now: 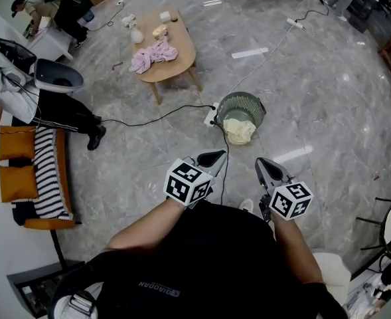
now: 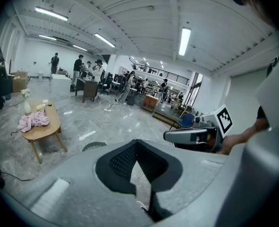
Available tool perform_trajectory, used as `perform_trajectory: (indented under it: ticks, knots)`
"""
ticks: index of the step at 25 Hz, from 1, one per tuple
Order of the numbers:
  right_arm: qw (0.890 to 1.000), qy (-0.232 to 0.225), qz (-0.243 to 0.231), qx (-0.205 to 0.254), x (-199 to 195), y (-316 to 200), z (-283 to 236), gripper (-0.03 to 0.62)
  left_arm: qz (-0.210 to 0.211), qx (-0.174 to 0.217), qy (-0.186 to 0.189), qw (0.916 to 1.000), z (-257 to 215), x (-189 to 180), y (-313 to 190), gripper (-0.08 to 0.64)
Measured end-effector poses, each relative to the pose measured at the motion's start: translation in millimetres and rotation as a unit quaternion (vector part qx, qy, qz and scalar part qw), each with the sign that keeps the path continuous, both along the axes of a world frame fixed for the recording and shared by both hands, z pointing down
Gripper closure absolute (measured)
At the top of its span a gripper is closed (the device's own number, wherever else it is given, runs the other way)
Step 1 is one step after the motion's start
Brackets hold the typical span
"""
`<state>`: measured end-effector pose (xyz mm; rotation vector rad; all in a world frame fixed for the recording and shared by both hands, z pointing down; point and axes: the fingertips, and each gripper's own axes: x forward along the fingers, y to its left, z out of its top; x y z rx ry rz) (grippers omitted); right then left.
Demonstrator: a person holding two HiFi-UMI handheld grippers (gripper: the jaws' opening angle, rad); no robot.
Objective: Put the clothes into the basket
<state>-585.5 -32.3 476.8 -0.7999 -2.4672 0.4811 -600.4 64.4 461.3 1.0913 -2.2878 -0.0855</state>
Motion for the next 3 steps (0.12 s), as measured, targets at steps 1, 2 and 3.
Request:
perform_trajectory:
  ticks: [1,2,3]
  knots:
    - [1.000,0.000,0.000,0.000,-0.4,-0.5,-0.2,0.578,0.000,0.000,0.000,1.0000,-0.3,-0.6,-0.3,0.560]
    - [1.000,0.000,0.000,0.000,-0.7,-1.1,-0.3,0.578,-0.001,0.000,0.000,1.0000,-0.6,-1.2,-0.7,0.560]
    - [1.000,0.000,0.001,0.000,-1.1,-1.8,-0.5,0.578,-0.001,0.001,-0.001,1.0000,-0.9,-1.8,-1.2,0.560]
